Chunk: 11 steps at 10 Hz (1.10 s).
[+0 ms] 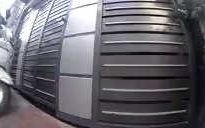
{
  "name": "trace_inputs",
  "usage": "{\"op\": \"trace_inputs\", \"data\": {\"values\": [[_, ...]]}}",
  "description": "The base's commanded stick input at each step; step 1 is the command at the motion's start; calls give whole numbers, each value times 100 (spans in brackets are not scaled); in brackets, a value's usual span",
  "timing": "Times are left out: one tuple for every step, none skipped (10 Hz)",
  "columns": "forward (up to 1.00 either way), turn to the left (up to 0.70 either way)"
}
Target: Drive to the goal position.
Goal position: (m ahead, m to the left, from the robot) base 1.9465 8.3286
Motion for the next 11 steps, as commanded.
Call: {"op": "trace_inputs", "data": {"values": [[0, 0], [0, 0], [0, 0], [0, 0], [-42, 0], [-60, 0], [-70, -20], [-70, -35], [-70, -35], [-70, -35], [-70, -35]]}}
